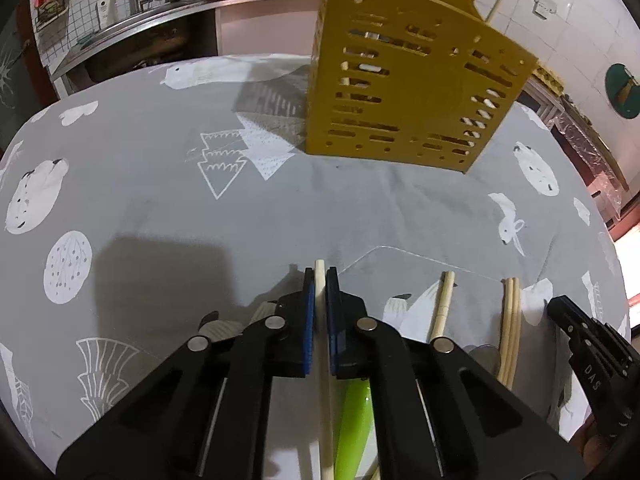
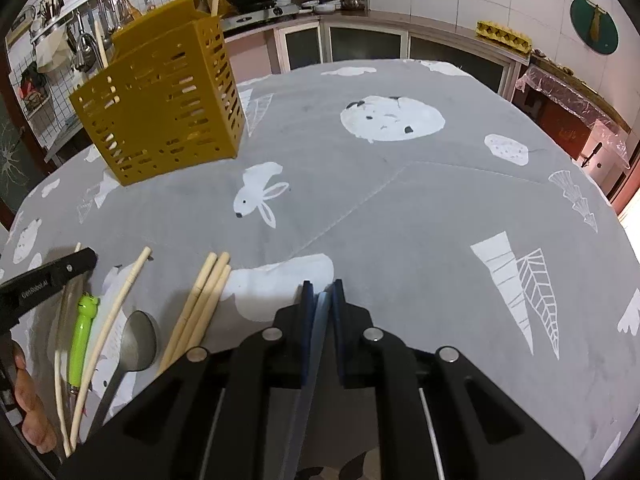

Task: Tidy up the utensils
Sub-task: 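Grasp the blue spoon with the right tool while the left tool grasps a chopstick, then lift the blue spoon and chopstick and carry both over the yellow holder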

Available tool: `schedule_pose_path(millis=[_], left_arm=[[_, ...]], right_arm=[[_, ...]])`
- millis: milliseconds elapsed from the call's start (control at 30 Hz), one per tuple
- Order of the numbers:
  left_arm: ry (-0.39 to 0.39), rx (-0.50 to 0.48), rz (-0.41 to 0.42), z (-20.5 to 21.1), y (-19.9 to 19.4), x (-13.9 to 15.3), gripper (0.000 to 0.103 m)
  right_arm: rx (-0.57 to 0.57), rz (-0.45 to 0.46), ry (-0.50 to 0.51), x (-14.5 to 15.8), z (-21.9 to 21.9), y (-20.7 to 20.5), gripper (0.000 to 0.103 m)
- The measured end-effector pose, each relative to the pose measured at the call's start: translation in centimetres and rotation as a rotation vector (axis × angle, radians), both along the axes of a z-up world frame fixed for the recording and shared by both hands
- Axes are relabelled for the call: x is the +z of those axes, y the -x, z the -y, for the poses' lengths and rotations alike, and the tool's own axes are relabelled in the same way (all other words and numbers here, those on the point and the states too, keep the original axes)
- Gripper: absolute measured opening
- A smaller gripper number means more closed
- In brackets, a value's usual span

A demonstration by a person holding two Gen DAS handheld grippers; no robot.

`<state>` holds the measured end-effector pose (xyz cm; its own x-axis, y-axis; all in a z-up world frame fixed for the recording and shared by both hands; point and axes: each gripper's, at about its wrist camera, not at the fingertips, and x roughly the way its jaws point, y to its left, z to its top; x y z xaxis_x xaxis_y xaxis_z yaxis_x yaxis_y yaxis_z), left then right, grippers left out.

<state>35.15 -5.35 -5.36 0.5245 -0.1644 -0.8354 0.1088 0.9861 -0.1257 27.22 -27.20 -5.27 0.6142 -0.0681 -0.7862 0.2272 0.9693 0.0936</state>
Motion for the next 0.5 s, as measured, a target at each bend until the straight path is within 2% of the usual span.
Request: schedule_pose_path(millis=[200, 500], left_arm=[[0.036, -0.007, 0.067, -1.3, 1.0, 2.4, 0.004], [0.070, 0.005, 0.252, -4.1, 3.7, 8.6, 0.004]], right_arm=[[0.015, 0.088, -0.006, 2.5, -0.3, 0.9, 0.008], [0.041, 0.233, -0.007, 5.7, -1.1, 2.2, 0.008]])
